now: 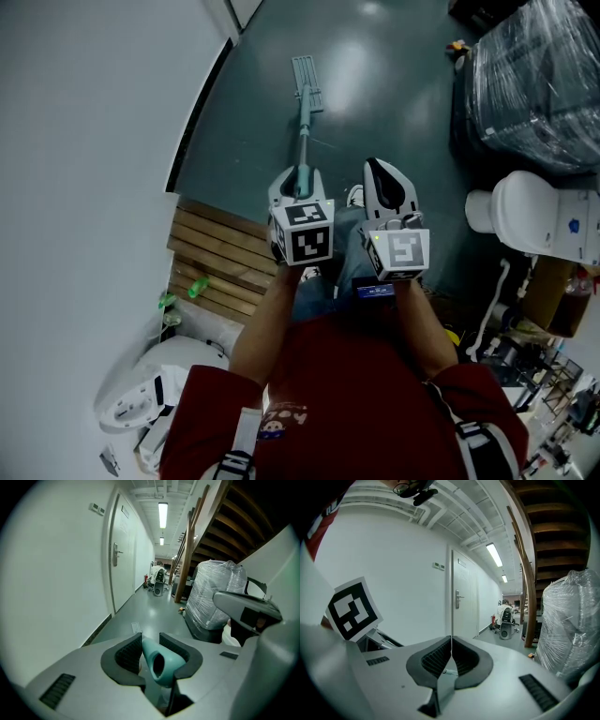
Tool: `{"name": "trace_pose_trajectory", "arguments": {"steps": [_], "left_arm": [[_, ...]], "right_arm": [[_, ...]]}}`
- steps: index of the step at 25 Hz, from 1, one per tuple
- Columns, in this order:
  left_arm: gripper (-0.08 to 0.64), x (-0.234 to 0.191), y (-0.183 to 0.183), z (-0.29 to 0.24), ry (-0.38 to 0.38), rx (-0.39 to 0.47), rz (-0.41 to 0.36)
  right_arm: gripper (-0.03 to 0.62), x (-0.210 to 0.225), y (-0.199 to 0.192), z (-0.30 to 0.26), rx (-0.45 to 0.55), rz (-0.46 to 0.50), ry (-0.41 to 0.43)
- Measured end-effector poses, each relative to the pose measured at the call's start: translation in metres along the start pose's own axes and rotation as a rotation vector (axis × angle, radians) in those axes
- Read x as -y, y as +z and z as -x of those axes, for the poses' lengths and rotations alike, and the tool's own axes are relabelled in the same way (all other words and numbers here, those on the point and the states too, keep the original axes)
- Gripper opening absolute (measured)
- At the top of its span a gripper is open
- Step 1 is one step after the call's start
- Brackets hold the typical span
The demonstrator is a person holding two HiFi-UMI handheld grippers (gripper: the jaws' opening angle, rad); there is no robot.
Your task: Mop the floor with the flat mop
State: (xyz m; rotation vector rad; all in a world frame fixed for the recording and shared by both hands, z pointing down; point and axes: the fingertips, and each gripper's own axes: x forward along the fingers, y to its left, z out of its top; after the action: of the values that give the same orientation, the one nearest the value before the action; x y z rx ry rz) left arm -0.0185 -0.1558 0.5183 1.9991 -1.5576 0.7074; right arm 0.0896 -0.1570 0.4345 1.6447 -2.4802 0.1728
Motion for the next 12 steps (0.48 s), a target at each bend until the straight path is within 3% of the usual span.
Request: {"name": "trace_pose_trajectory", "arguments": {"steps": [12], "left_arm": [[0.13, -0.002, 0.01, -0.055, 0.009, -0.041, 0.005]], "right_arm": [[0.02, 0.027, -0.017, -0.032, -0.029, -0.021, -0.009]]}}
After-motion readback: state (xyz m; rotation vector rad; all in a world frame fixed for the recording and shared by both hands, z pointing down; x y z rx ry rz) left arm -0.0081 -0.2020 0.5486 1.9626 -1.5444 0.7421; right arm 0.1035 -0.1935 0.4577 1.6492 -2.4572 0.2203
